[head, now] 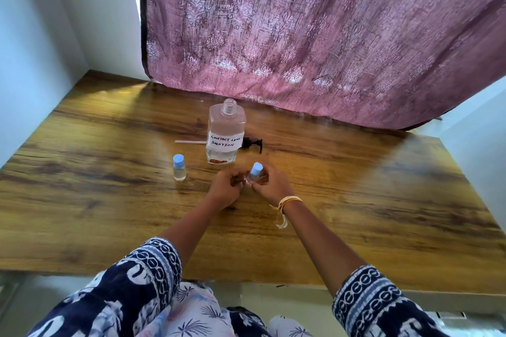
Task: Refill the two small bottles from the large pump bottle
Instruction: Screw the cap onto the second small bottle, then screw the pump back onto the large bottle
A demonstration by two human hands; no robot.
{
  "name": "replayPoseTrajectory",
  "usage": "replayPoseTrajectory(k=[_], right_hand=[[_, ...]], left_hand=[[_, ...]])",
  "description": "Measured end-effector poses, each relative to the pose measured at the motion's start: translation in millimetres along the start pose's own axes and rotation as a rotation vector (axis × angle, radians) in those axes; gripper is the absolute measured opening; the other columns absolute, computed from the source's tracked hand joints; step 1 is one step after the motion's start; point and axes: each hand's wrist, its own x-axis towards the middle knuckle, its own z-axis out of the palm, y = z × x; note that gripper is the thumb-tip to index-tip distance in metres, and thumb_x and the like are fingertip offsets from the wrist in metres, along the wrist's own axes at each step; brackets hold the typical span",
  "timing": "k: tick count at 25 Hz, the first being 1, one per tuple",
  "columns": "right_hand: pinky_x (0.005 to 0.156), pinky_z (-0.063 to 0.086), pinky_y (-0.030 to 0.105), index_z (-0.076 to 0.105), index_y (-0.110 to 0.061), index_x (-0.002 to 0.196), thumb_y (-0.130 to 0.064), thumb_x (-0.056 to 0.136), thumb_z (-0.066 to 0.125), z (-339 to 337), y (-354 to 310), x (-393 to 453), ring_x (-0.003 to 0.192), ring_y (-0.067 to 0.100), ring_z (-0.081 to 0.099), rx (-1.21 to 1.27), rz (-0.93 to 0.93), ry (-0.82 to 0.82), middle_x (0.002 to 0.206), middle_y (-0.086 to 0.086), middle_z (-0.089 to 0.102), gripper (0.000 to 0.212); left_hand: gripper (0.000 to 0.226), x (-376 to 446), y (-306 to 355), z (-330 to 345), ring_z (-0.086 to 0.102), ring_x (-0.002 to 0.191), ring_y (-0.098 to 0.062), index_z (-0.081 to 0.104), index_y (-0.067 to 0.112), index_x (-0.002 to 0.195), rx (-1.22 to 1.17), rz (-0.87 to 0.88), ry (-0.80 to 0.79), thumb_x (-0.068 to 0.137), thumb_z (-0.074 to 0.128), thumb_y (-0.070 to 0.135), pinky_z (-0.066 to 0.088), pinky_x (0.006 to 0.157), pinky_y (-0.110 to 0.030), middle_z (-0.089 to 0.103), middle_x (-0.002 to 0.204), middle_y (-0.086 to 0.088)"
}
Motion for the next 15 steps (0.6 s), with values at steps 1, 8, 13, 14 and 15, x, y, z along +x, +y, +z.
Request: replayPoseTrajectory(k=[1,8,13,14,15], right_hand=[[0.084,0.056,0.035,0.058,-0.011,0.126,-0.025,0.08,0.077,-2,1,3,0.092,0.02,0.067,-0.011,-0.002,0.012,0.109,0.007,0.07,0.052],[0.074,0.046,0.025,0.06,-0.008,0.119,-0.023,0.079,0.077,-24,19,31,0.085,0.016,0.061,-0.063,0.047,0.004,0.099,0.002,0.065,0.046],[0.084,0.054,0.027,0.061,-0.01,0.121,0.003,0.075,0.07,-31,27,37,0.089,0.016,0.066,0.01,0.063,-0.089,0.104,0.008,0.072,0.049],[0.08,0.054,0.024,0.06,-0.011,0.123,0.007,0.076,0.066,-32,29,37,0.086,0.014,0.065,0.013,0.07,-0.101,0.1,0.006,0.071,0.051],[0.074,0.051,0.021,0.06,-0.013,0.122,0.009,0.076,0.061,-32,31,39,0.082,0.013,0.062,0.019,0.079,-0.107,0.094,0.003,0.068,0.05]], left_hand=[[0.046,0,0,0,0.063,0.104,-0.009,0.064,0.02,0.123,0.006,-0.007,-0.013,0.085,0.058,-0.005,0.047,0.093,-0.022,0.069,0.113,0.004],[0.039,4,-2,2,0.062,0.103,0.002,0.064,0.01,0.12,-0.048,-0.041,-0.04,0.086,0.056,-0.006,0.044,0.092,-0.009,0.071,0.114,-0.001],[0.035,4,-3,4,0.065,0.103,-0.001,0.066,0.01,0.115,-0.076,-0.069,-0.007,0.086,0.058,-0.007,0.049,0.097,-0.021,0.072,0.11,0.0],[0.035,3,-1,4,0.065,0.103,-0.002,0.065,0.009,0.115,-0.091,-0.081,-0.005,0.086,0.058,-0.007,0.049,0.095,-0.02,0.072,0.11,-0.001],[0.034,3,1,4,0.066,0.103,-0.005,0.064,0.008,0.116,-0.117,-0.102,0.006,0.085,0.059,-0.007,0.049,0.094,-0.021,0.072,0.11,-0.002]])
